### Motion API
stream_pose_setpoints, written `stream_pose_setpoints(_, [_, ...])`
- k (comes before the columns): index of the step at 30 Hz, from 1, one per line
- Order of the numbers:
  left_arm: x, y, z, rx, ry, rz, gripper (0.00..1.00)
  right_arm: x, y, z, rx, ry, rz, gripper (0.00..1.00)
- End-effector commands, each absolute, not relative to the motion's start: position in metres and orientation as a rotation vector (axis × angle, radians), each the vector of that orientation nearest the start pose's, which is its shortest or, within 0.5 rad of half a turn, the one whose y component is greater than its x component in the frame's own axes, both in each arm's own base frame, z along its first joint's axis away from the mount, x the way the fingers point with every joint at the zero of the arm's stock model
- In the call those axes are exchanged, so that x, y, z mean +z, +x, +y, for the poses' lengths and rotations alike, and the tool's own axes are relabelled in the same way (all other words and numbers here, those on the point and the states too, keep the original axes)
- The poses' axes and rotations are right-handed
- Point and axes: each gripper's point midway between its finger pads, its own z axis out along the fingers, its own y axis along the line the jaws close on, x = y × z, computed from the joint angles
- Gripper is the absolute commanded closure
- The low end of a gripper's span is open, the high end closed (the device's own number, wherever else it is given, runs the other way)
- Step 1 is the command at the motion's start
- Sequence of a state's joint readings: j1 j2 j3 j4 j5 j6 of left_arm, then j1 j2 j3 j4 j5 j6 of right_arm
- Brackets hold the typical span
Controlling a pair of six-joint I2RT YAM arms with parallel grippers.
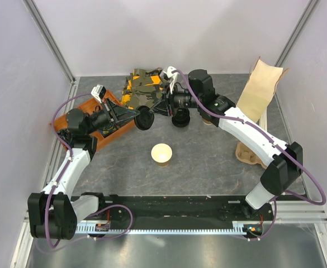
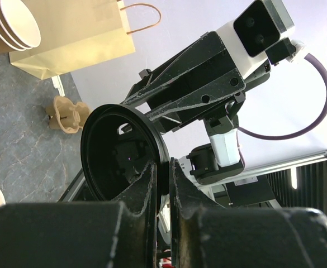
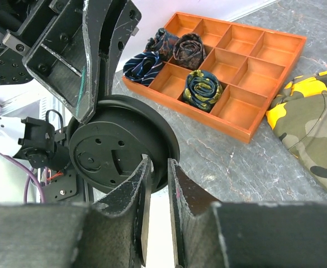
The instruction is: Pack the takeout coffee
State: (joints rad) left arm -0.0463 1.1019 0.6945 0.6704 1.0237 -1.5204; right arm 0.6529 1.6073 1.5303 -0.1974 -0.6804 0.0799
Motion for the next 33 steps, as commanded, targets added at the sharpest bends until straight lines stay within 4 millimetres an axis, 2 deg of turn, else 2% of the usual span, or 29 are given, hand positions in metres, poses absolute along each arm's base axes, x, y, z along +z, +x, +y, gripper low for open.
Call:
stream_pose_setpoints(1, [0.361, 0.263, -0.185, -1.882, -0.11, 1.698, 0.98, 0.342, 0.304, 0.381, 1.116, -1.033, 1.571, 0.76])
stream_pose_setpoints(8, [0.362, 0.265, -0.185, -1.882, -0.111, 1.694, 0.98, 0.342, 0.297, 0.386, 1.137, -1.058, 1.559, 0.84])
stream_pose_setpoints(15, [0.362, 0.265, -0.185, -1.883, -0.11, 1.695, 0.98, 0.34, 0.298, 0.387, 1.134, -1.053, 1.574, 1.0])
stream_pose_setpoints(19, [0.358, 0.266, -0.184, -1.874, -0.126, 1.703, 0.98, 0.339, 0.3, 0.384, 1.117, -1.048, 1.584, 1.0])
stream_pose_setpoints(20, [0.352, 0.269, -0.184, -1.862, -0.159, 1.732, 0.97, 0.339, 0.301, 0.384, 1.108, -1.045, 1.588, 1.0])
stream_pose_setpoints(21, [0.347, 0.27, -0.183, -1.857, -0.184, 1.748, 0.91, 0.338, 0.301, 0.383, 1.105, -1.042, 1.596, 1.0])
stream_pose_setpoints(22, [0.345, 0.271, -0.183, -1.845, -0.186, 1.749, 0.8, 0.338, 0.302, 0.381, 1.096, -1.037, 1.601, 1.0])
stream_pose_setpoints(24, [0.339, 0.272, -0.182, -1.833, -0.203, 1.762, 0.68, 0.337, 0.303, 0.38, 1.082, -1.027, 1.62, 1.0])
stream_pose_setpoints(25, [0.338, 0.274, -0.182, -1.819, -0.208, 1.758, 0.57, 0.336, 0.303, 0.379, 1.076, -1.027, 1.626, 1.0])
stream_pose_setpoints(27, [0.335, 0.274, -0.181, -1.809, -0.217, 1.763, 0.46, 0.332, 0.303, 0.376, 1.064, -1.026, 1.647, 1.0])
stream_pose_setpoints(28, [0.334, 0.273, -0.181, -1.799, -0.211, 1.763, 0.35, 0.331, 0.302, 0.374, 1.059, -1.026, 1.654, 1.0])
stream_pose_setpoints(30, [0.332, 0.273, -0.18, -1.786, -0.209, 1.765, 0.26, 0.33, 0.3, 0.37, 1.045, -1.035, 1.667, 1.0])
stream_pose_setpoints(31, [0.331, 0.273, -0.18, -1.775, -0.202, 1.769, 0.15, 0.328, 0.3, 0.369, 1.04, -1.034, 1.675, 1.0])
stream_pose_setpoints(33, [0.324, 0.271, -0.18, -1.763, -0.211, 1.784, 0.03, 0.328, 0.298, 0.363, 1.032, -1.038, 1.699, 1.0])
